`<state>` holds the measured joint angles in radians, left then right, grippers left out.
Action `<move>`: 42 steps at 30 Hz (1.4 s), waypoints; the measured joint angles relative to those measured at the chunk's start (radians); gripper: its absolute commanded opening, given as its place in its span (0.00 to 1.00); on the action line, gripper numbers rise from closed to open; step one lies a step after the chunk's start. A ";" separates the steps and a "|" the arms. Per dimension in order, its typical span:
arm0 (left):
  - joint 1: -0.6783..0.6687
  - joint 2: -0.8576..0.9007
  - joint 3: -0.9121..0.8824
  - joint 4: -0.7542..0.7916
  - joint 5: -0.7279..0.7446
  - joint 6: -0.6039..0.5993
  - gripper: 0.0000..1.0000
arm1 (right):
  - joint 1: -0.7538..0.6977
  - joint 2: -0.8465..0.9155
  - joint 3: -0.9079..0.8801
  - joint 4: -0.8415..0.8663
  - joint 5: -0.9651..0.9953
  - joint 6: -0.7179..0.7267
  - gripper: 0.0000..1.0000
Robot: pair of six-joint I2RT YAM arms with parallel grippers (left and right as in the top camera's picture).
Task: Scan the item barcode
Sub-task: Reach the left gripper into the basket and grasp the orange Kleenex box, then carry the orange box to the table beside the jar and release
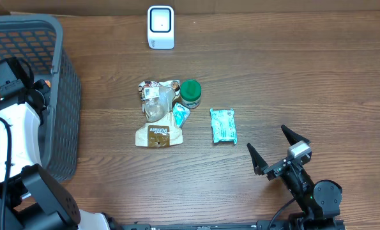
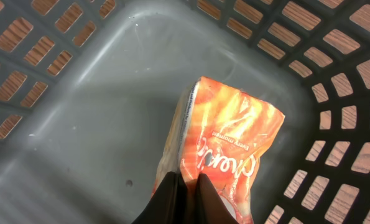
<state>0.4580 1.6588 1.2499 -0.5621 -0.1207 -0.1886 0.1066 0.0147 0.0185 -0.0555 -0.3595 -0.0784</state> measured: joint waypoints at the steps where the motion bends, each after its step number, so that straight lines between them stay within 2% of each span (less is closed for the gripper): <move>1: 0.000 0.000 0.000 0.000 -0.001 -0.001 0.04 | 0.000 0.000 0.000 0.000 0.000 0.000 1.00; 7: 0.000 -0.111 0.000 -0.011 -0.004 -0.013 0.04 | 0.000 0.000 0.000 0.000 0.000 0.000 1.00; 15: -0.015 -0.523 0.009 -0.056 0.059 -0.047 0.04 | 0.000 0.000 0.000 -0.001 0.000 0.000 1.00; 22: -0.202 -0.726 0.022 -0.151 0.198 -0.072 0.04 | 0.000 0.000 0.000 0.000 0.000 0.000 1.00; 27: -0.407 -0.717 0.022 -0.262 0.235 -0.077 0.04 | 0.000 0.000 0.000 0.000 0.000 0.000 1.00; 33: -0.618 -0.618 0.008 -0.287 0.248 -0.083 0.04 | 0.000 0.000 0.000 0.000 0.000 0.000 1.00; 38: -0.789 -0.451 -0.003 -0.265 0.253 -0.126 0.04 | 0.000 0.000 0.000 0.000 0.000 0.000 1.00; 42: -0.898 -0.288 -0.008 -0.250 0.253 -0.211 0.04 | 0.000 0.000 0.000 0.000 0.000 0.000 1.00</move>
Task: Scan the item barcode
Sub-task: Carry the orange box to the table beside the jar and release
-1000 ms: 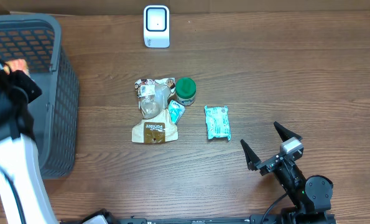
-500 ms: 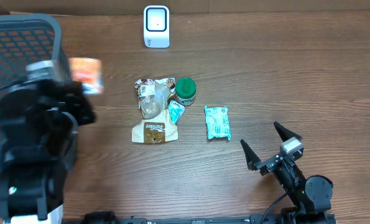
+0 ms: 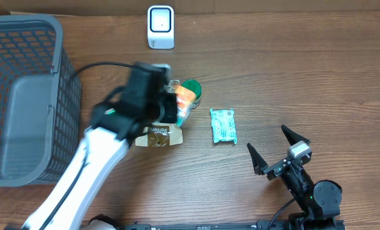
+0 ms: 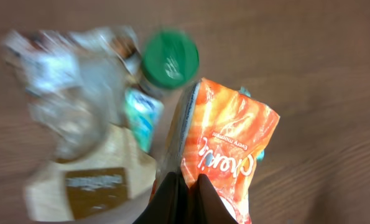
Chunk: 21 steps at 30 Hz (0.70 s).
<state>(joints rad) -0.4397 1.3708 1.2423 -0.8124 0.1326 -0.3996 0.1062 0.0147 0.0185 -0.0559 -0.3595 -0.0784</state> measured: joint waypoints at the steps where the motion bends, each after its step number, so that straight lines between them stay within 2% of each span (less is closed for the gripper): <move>1: -0.021 0.039 0.000 0.004 0.000 -0.022 0.04 | 0.000 0.000 0.000 0.001 0.000 0.000 1.00; 9: -0.096 0.282 -0.008 0.041 -0.029 -0.131 0.05 | 0.000 0.000 0.000 0.000 0.000 0.000 1.00; 11: -0.096 0.314 -0.008 0.073 -0.027 -0.146 0.14 | 0.000 0.000 0.000 0.000 0.000 0.000 1.00; 14: -0.096 0.338 -0.008 0.118 0.011 -0.159 0.39 | 0.000 0.000 0.000 0.000 0.000 0.000 1.00; 17: -0.096 0.338 -0.008 0.129 0.031 -0.164 0.46 | 0.000 0.000 0.000 0.000 0.000 0.001 1.00; 21: -0.089 0.338 -0.006 0.110 0.052 -0.154 0.45 | 0.000 0.000 0.000 0.000 0.000 0.000 1.00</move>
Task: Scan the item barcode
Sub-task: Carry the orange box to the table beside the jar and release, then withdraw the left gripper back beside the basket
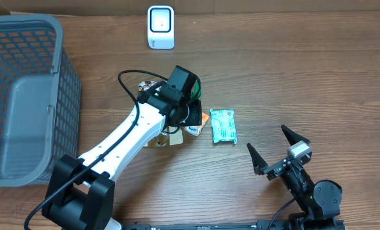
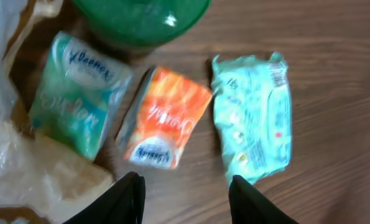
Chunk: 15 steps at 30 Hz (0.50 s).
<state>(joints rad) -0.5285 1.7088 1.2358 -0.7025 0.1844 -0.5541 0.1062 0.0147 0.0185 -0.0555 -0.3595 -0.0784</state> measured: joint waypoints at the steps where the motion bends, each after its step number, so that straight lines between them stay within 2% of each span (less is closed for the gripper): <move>1: 0.005 -0.001 0.001 -0.018 0.002 0.006 0.45 | 0.000 0.000 0.000 0.000 0.000 0.000 1.00; 7: 0.124 -0.087 0.018 -0.137 -0.016 0.094 0.49 | 0.000 0.000 0.000 0.000 0.000 0.000 1.00; 9: 0.187 -0.145 0.045 -0.185 -0.046 0.145 0.57 | 0.000 0.000 0.000 0.000 0.000 0.000 1.00; 15: 0.398 -0.283 0.086 -0.255 -0.142 0.357 0.61 | 0.000 0.000 0.000 0.000 0.000 0.000 1.00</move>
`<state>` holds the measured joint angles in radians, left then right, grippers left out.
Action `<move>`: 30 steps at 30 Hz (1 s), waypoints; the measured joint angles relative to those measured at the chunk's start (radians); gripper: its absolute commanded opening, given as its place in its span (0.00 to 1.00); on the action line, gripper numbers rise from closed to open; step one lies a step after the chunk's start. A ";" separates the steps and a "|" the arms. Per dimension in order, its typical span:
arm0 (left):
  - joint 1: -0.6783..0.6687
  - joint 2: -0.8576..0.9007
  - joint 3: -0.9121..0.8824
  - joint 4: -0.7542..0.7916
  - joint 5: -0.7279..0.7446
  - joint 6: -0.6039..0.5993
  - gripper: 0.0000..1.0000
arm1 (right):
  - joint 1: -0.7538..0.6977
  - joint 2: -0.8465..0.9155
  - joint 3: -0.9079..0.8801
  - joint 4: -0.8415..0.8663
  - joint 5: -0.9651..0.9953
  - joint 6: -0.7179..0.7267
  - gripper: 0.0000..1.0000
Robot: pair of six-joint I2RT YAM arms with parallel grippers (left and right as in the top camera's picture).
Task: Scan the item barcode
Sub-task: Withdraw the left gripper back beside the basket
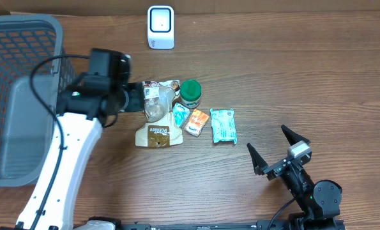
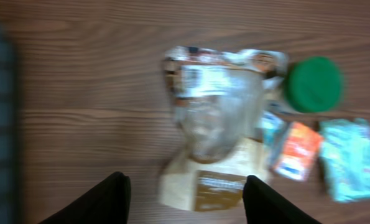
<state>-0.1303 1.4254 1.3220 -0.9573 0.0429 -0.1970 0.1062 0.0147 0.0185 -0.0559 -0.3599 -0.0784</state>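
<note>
On the wooden table lies a small orange pack (image 1: 197, 121) (image 2: 295, 149), between a Kleenex pack (image 1: 181, 115) and a teal wipes pack (image 1: 223, 125) (image 2: 352, 158). The white scanner (image 1: 160, 27) stands at the far edge. My left gripper (image 1: 137, 97) (image 2: 185, 202) hangs open and empty, just left of a brown-and-clear bag (image 1: 158, 115) (image 2: 212, 143). At the near right, my right gripper (image 1: 267, 139) rests open with nothing in it.
A green-lidded jar (image 1: 190, 93) (image 2: 313, 84) stands behind the packs. The grey mesh basket (image 1: 17, 96) fills the left side of the table, close to my left arm. The wrist view is blurred by motion.
My left gripper has moved left, from right above the orange pack to the left side of the brown bag, and it is higher. It stays open. The orange pack lies where it was.
My left gripper was shut on the orange pack inside the basket. Then it held the pack over the pile of items at mid-table. Then it was open, with the pack lying beside the teal wipes. Now it has drawn back toward the basket.
</note>
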 measured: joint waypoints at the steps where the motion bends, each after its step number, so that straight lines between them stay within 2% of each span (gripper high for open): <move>1: 0.027 -0.001 0.000 -0.002 -0.011 0.025 0.61 | 0.000 0.000 0.000 0.000 0.000 0.000 1.00; 8: 0.234 0.015 0.000 0.026 -0.073 0.135 0.61 | 0.000 0.000 0.000 0.000 0.001 0.000 1.00; 17: 0.364 0.016 0.000 0.033 -0.099 0.279 0.62 | 0.000 0.000 0.000 0.000 0.000 0.000 1.00; 30: 0.565 0.020 0.000 0.086 -0.168 0.313 0.61 | 0.000 0.000 0.000 0.000 0.000 0.000 1.00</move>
<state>0.4351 1.4452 1.3220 -0.8711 -0.1249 0.1158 0.1062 0.0147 0.0185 -0.0559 -0.3595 -0.0780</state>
